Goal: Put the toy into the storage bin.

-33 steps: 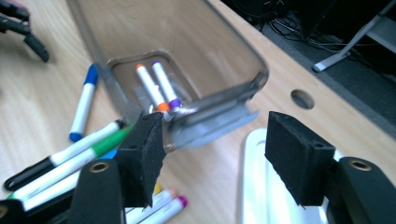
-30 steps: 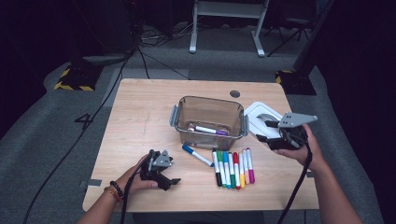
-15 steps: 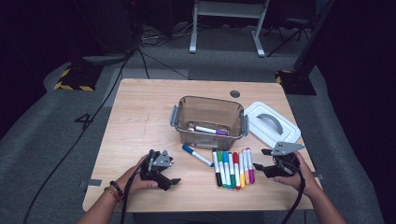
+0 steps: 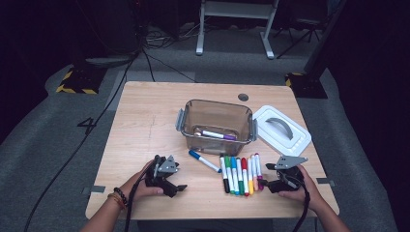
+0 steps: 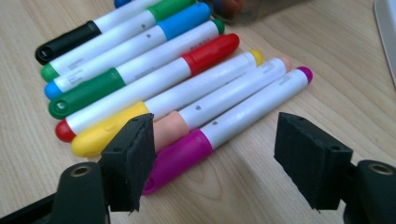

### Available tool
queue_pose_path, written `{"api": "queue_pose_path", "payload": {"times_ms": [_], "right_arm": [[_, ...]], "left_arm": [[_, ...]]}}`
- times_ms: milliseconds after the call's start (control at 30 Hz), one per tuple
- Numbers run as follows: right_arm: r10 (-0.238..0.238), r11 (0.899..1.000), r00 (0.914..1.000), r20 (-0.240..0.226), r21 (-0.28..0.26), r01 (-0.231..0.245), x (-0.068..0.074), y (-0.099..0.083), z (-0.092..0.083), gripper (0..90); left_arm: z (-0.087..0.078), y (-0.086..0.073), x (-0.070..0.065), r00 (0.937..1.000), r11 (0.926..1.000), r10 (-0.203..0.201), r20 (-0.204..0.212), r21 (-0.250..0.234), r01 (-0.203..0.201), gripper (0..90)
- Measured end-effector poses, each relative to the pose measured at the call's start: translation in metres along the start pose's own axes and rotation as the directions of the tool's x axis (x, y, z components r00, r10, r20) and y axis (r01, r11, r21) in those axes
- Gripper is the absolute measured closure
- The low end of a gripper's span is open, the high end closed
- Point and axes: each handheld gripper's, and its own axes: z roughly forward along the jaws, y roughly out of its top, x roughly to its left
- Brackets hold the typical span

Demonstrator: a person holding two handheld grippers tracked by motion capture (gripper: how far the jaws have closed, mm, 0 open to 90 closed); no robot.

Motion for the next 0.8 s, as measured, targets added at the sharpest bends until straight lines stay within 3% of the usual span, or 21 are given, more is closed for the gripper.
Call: {"api": "queue_pose_path", "payload": {"times_ms": [333,667,800], "right_arm": [[0.072,0.997,0.9966,0.040,0.028,-0.073,-0.017,-0.020,-0.007,32.5],[0.128,0.990,0.9874,0.093,0.041,-0.133,-0.032,-0.034,-0.018,71.5],[0.167,0.985,0.9779,0.125,0.028,-0.172,-0.036,-0.035,-0.019,74.7]], "left_arm": [[0.000,0.000,0.000,1.0000,1.0000,0.000,0.000,0.000,0.000,13.8],[0.000,0.000,0.000,1.0000,1.0000,0.000,0.000,0.000,0.000,13.8],[0.000,0.000,0.000,1.0000,1.0000,0.000,0.000,0.000,0.000,13.9]]}}
